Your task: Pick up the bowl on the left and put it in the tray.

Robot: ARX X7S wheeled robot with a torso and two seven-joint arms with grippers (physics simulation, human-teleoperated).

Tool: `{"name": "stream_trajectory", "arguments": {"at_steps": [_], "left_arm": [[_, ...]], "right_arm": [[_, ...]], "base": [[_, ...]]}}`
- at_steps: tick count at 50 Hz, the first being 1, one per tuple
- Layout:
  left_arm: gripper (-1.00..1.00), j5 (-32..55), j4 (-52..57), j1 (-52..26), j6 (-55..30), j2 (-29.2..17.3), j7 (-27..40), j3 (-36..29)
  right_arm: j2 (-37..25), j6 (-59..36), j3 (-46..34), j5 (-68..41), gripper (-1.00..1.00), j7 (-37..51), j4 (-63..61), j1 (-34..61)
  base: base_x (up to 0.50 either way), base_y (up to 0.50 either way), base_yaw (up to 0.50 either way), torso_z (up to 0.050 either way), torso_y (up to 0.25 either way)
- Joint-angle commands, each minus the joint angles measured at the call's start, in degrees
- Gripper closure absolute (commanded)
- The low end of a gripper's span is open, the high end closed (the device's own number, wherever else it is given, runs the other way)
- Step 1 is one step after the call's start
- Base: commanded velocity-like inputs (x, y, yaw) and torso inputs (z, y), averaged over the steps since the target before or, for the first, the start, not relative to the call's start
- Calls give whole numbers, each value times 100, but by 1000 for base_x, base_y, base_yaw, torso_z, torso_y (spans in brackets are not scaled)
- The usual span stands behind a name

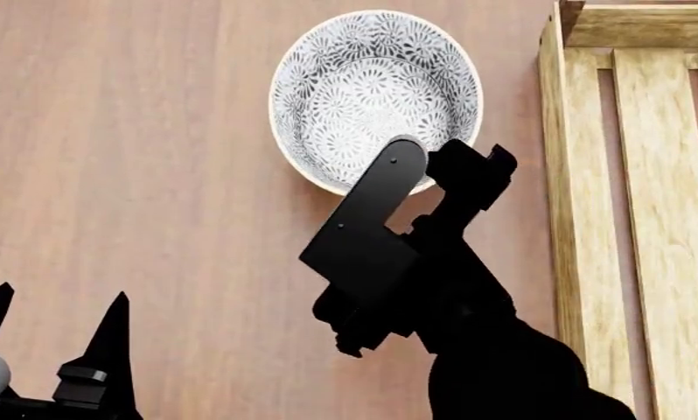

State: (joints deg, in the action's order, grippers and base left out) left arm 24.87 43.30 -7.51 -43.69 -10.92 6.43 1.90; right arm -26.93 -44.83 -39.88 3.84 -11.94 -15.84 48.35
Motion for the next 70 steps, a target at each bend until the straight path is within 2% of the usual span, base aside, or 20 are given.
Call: {"name": "stream_trajectory", "arguments": {"at_steps": [1, 19, 32, 33, 55, 70], "left_arm": [[-100, 28, -7, -7, 34, -44, 40, -34], [-100, 53, -65, 33, 173, -104, 67, -65], [-100, 85, -96, 65, 252, -149, 77, -87], [-100, 87, -96, 58, 251, -154, 82, -88], [-100, 133, -74, 62, 260, -222, 170, -157], [-100, 230, 36, 103, 252, -273, 232, -123]], "right_arm": [[-80, 545, -589, 275, -100, -259, 1110, 513], [258, 1515, -1088, 543, -100, -167, 2677, 798], [496, 2092, -1139, 662, -100, 157, 3640, 1027], [519, 2136, -1126, 661, 100, 198, 3707, 1040], [304, 2018, -1219, 788, 100, 168, 3118, 941], [-182, 822, -945, 775, 100, -517, 1180, 1354]], "base": [[0, 0, 0, 0, 0], [0, 0, 0, 0, 0], [0, 0, 0, 0, 0], [0, 0, 0, 0, 0], [0, 0, 0, 0, -1], [0, 0, 0, 0, 0]]}}
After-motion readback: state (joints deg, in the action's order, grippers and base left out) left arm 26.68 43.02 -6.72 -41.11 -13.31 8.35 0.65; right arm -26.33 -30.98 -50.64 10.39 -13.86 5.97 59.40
